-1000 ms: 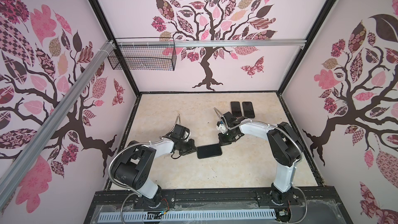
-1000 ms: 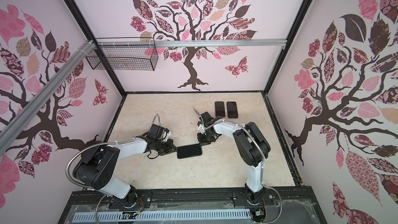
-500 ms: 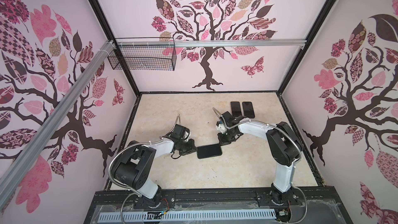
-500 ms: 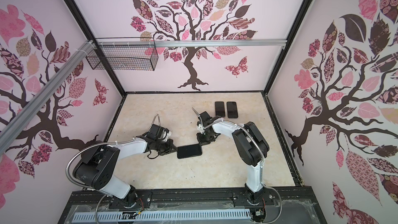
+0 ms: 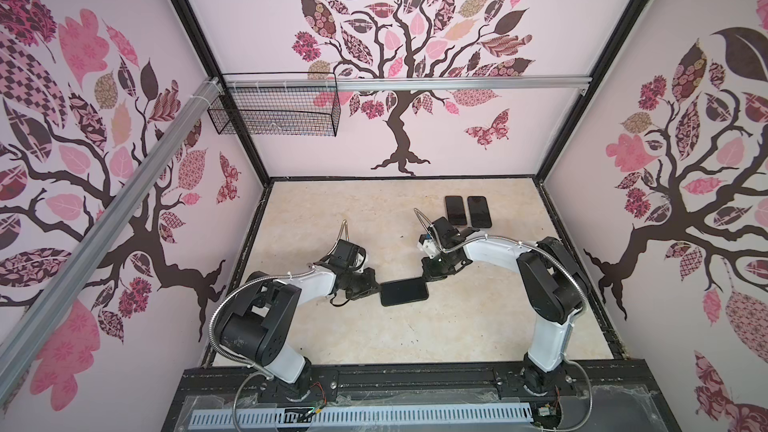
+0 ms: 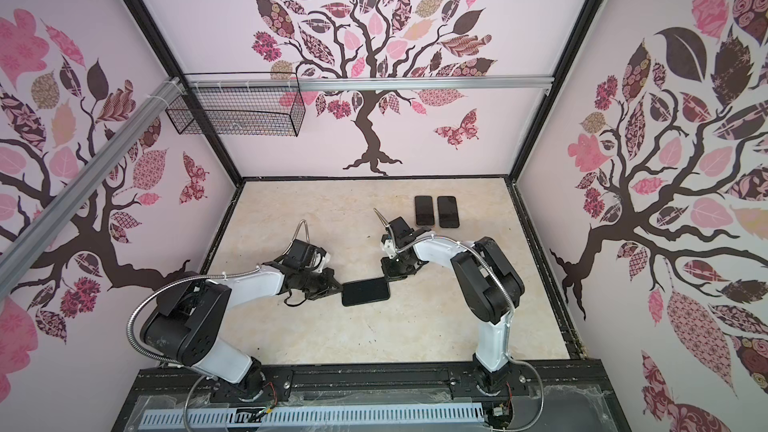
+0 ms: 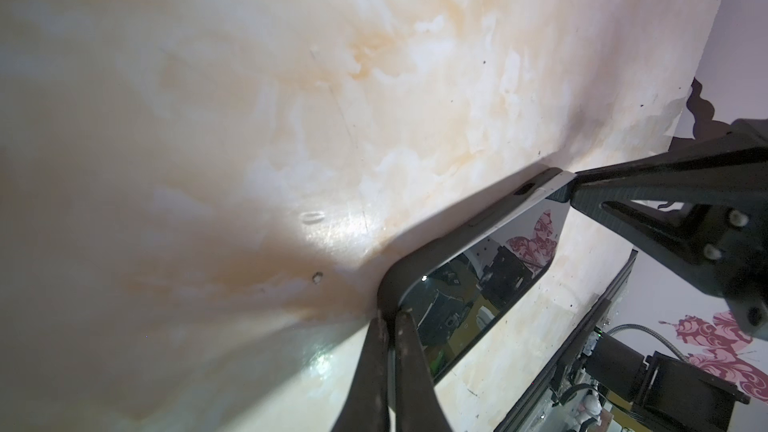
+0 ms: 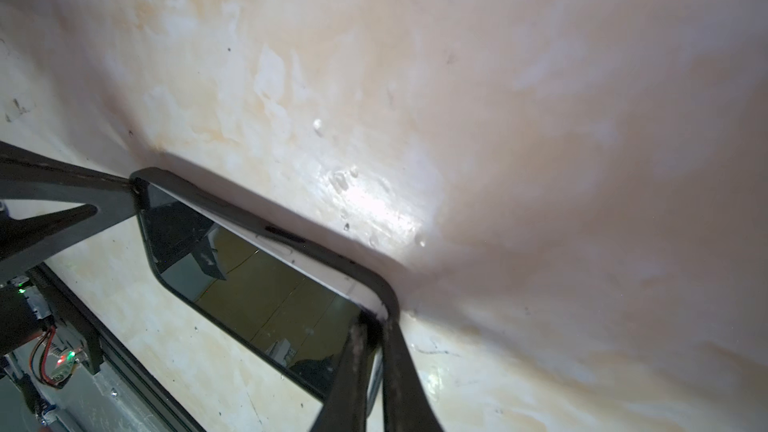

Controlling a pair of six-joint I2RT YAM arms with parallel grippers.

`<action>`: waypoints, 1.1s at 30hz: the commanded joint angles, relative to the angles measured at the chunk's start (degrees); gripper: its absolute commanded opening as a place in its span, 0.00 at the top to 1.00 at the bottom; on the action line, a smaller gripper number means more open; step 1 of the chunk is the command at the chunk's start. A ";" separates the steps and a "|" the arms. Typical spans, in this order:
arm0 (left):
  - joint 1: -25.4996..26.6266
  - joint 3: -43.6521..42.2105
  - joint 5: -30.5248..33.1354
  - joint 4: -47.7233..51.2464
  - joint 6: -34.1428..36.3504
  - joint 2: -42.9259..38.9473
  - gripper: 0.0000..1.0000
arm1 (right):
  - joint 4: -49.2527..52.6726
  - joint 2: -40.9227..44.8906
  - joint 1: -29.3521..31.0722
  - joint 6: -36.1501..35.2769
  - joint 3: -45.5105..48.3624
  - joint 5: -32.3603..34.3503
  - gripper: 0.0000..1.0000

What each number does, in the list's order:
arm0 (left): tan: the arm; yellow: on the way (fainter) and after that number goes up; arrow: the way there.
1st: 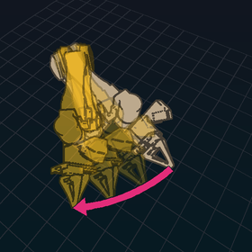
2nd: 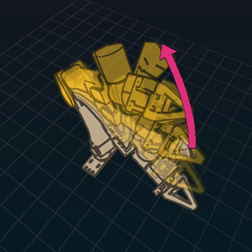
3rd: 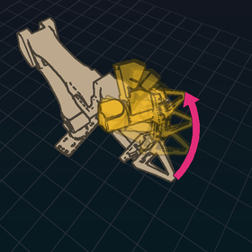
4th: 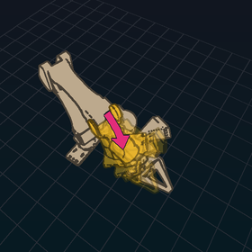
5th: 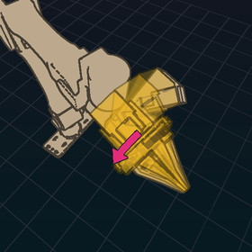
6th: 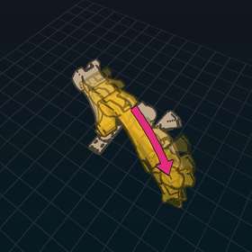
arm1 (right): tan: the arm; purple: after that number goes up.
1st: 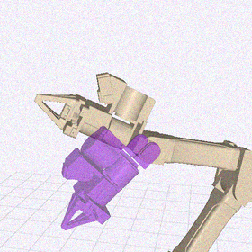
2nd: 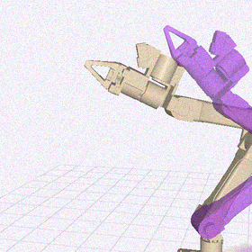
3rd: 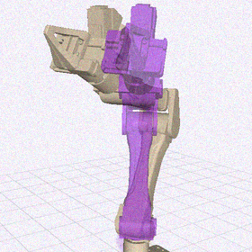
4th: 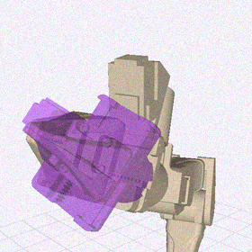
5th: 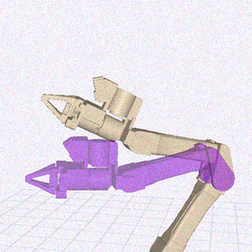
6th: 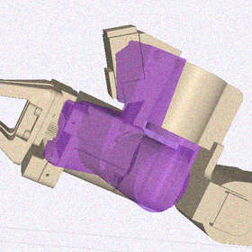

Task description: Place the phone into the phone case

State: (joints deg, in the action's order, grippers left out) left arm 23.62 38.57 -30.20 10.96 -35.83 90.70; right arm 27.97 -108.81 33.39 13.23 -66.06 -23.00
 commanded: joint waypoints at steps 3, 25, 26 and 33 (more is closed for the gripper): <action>2.65 -0.09 0.52 -4.46 0.48 3.29 0.95 | -8.41 -10.18 5.72 0.26 4.90 -6.67 0.89; 2.83 -1.03 0.32 -5.85 -0.06 4.08 0.95 | -4.54 -18.05 9.62 -0.23 1.82 1.75 0.89; 2.84 -1.03 0.31 -5.86 -0.09 4.07 0.96 | -4.41 -18.41 9.91 -0.14 1.64 2.07 0.89; 2.82 -1.30 0.50 -5.94 -0.12 3.93 0.96 | -3.63 -21.10 12.22 0.39 0.02 4.15 0.89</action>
State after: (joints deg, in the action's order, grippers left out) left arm 23.62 38.54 -30.24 10.85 -36.07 90.74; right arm 34.85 -111.94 35.99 13.69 -71.61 -17.15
